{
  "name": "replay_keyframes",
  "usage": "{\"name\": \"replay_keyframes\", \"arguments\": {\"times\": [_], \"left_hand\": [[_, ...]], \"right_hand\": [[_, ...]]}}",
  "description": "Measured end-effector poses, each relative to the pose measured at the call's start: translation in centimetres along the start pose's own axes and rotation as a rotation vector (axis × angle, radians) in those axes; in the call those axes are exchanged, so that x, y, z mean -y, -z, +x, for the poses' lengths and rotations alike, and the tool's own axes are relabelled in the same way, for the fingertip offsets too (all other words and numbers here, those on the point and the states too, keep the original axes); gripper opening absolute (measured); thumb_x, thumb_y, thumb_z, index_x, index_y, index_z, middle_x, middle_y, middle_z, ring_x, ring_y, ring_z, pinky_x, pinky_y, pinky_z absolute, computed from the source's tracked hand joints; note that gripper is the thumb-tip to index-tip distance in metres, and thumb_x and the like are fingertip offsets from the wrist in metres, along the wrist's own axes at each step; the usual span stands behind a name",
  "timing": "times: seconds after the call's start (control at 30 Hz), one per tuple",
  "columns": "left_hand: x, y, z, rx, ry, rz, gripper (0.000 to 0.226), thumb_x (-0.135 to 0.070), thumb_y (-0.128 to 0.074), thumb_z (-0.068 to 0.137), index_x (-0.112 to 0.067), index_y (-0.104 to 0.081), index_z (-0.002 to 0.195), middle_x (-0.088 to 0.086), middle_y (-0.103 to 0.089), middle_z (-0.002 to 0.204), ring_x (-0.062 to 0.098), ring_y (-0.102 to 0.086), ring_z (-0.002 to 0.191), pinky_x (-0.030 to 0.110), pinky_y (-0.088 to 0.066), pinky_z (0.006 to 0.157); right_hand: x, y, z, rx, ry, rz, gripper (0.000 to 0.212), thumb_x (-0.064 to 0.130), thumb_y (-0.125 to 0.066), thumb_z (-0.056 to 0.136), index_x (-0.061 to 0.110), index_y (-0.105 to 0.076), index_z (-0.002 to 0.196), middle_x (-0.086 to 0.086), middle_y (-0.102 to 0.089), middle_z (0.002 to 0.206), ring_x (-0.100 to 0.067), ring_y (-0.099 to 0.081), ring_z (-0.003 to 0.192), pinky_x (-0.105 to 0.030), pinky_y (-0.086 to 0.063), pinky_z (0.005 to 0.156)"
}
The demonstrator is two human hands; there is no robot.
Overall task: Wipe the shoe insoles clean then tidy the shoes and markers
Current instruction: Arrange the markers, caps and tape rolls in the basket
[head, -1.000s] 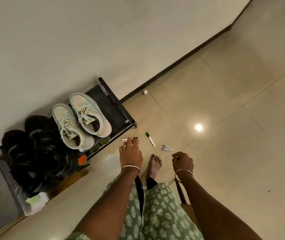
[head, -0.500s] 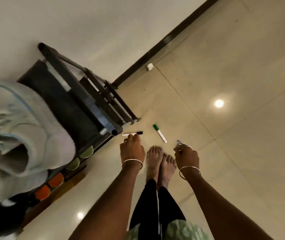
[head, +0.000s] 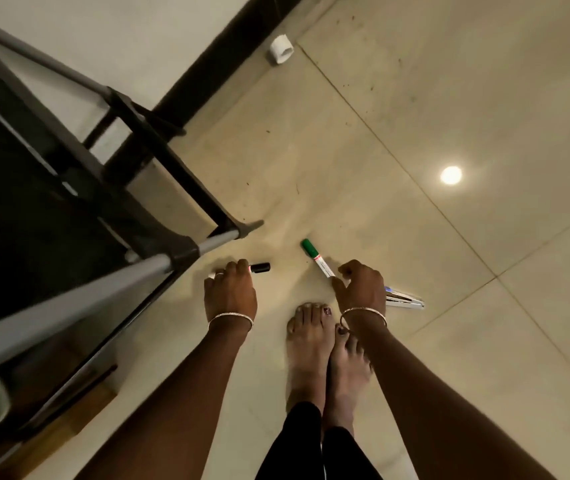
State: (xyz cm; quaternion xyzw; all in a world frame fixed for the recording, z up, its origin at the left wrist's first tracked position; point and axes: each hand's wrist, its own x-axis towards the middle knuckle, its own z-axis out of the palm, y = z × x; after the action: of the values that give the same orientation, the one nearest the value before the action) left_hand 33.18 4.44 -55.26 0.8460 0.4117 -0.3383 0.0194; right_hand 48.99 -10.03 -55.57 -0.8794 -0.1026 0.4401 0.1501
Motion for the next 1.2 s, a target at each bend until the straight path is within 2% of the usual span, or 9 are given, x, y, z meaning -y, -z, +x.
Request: {"name": "replay_keyframes", "arguments": {"times": [0.17,0.4,0.5,0.6,0.7,0.77,0.93,1.07,1.2], "left_hand": [[-0.6,-4.3,2.3,-0.045,-0.031,0.08,0.039,-0.02,-0.081,0.071,-0.017,-0.065,0.107,0.003,-0.068,0.099,0.024,-0.068,0.085,0.036,-0.049,0.079],[0.0,-6.0,4.8,-0.11,-0.155,0.194,0.018,-0.017,-0.075,0.078,-0.021,-0.067,0.094,0.002,-0.067,0.09,0.022,-0.065,0.081,0.035,-0.047,0.069],[-0.1,-5.0,4.8,-0.114,-0.155,0.14,0.023,-0.023,-0.078,0.078,-0.019,-0.066,0.096,0.002,-0.07,0.087,0.023,-0.067,0.082,0.036,-0.047,0.071],[-0.8,-2.1,2.5,-0.11,-0.115,-0.053,0.029,-0.02,-0.079,0.08,-0.012,-0.062,0.101,0.007,-0.071,0.076,0.029,-0.069,0.072,0.038,-0.047,0.069],[-1.8,0.7,-0.3,-0.033,-0.069,-0.349,0.022,-0.029,-0.056,0.1,-0.013,-0.054,0.115,0.008,-0.072,0.098,0.033,-0.068,0.094,0.039,-0.043,0.077],[-2.3,2.8,-2.6,0.025,0.041,-0.641,0.021,-0.031,-0.055,0.101,-0.014,-0.058,0.112,0.009,-0.072,0.099,0.033,-0.067,0.095,0.038,-0.044,0.076],[-3.9,10.3,-9.4,0.251,0.431,-1.467,0.011,-0.028,-0.064,0.096,-0.026,-0.064,0.086,0.012,-0.07,0.077,0.023,-0.071,0.061,0.038,-0.059,0.074],[-3.8,16.5,-14.9,0.339,0.487,-1.703,0.002,-0.018,-0.067,0.095,-0.019,-0.068,0.096,0.011,-0.069,0.071,0.03,-0.069,0.068,0.045,-0.06,0.077],[-2.3,24.2,-20.2,0.375,0.413,-1.855,0.019,0.002,-0.065,0.093,-0.004,-0.068,0.11,0.014,-0.067,0.072,0.031,-0.065,0.07,0.044,-0.06,0.073]], "right_hand": [[-1.4,-3.8,2.5,0.069,0.022,-0.124,0.036,0.023,-0.075,0.084,0.007,-0.056,0.111,-0.014,-0.062,0.109,-0.035,-0.054,0.107,-0.036,-0.041,0.079],[-3.1,-5.2,3.0,0.09,-0.031,-0.093,0.022,0.019,-0.067,0.083,0.008,-0.061,0.102,-0.014,-0.065,0.101,-0.036,-0.06,0.093,-0.03,-0.036,0.067],[-3.4,-4.4,2.5,0.065,-0.03,-0.055,0.018,0.017,-0.068,0.081,0.008,-0.061,0.095,-0.014,-0.066,0.095,-0.035,-0.06,0.088,-0.028,-0.032,0.065],[-3.2,-3.3,0.3,0.019,-0.057,0.009,0.015,0.016,-0.069,0.079,0.008,-0.063,0.089,-0.013,-0.068,0.089,-0.034,-0.061,0.087,-0.03,-0.032,0.063],[-2.1,-1.9,-2.7,-0.042,-0.096,0.099,0.015,0.017,-0.071,0.078,0.009,-0.063,0.088,-0.008,-0.069,0.086,-0.033,-0.06,0.087,-0.03,-0.032,0.064],[-0.8,-0.3,-5.2,-0.056,-0.145,0.182,0.014,0.019,-0.073,0.077,0.012,-0.063,0.085,-0.004,-0.068,0.081,-0.031,-0.062,0.084,-0.029,-0.035,0.065],[2.0,4.9,-12.7,-0.091,-0.209,0.34,0.022,0.022,-0.081,0.073,0.022,-0.059,0.074,0.006,-0.064,0.069,-0.025,-0.066,0.08,-0.028,-0.046,0.07],[4.4,10.0,-19.2,-0.086,-0.204,0.334,0.017,0.023,-0.08,0.074,0.018,-0.065,0.076,0.008,-0.063,0.067,-0.019,-0.066,0.075,-0.016,-0.037,0.059],[7.5,17.0,-25.7,-0.116,-0.131,0.31,0.019,0.026,-0.082,0.073,0.016,-0.066,0.075,0.007,-0.065,0.065,-0.015,-0.064,0.068,-0.006,-0.033,0.053]]}}
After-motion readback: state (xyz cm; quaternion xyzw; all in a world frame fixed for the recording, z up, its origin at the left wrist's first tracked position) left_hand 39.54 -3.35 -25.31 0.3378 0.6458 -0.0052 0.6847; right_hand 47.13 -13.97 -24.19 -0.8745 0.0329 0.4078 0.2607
